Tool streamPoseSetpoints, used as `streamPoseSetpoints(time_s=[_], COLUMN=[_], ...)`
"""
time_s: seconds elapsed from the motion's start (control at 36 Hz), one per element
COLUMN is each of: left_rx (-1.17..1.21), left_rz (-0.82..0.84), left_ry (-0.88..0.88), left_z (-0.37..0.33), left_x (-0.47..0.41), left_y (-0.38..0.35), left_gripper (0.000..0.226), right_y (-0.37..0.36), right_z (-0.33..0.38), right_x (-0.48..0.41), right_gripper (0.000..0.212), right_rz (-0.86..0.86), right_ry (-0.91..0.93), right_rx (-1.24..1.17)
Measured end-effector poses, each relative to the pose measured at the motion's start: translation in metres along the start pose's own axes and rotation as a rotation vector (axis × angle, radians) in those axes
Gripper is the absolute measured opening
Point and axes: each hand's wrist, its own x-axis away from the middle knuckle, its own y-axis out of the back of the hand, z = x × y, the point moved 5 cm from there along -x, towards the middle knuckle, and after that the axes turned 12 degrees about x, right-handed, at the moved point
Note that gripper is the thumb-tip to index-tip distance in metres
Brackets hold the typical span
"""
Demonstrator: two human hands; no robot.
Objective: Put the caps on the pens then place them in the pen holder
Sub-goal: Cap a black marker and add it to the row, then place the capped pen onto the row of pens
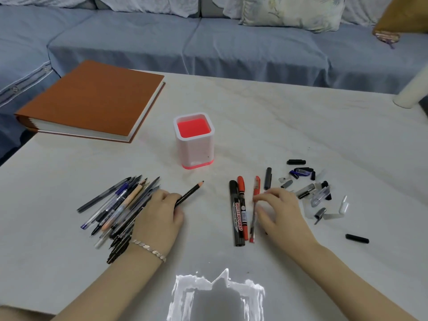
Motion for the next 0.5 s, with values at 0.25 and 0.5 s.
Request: streamPoseSetpoints(time_s=[0.25, 0.5], left_rx=[0.287, 0.345], left_rz=[0.162, 0.277], left_ry=[-0.056, -0.071], left_z=[-0.052, -0.077], left_x=[0.001, 0.007], left_y=[-0.035, -0.051], left_gripper=[0.019, 0.027], right_y=[0.038, 0.058], right_z=[-0.081, -0.129], right_x=[0.015, -0.020], right_gripper=[0.019, 0.041], right_rz=[0.054, -0.147], right_ry=[-0.215, -0.445], right_rx=[0.015, -0.062])
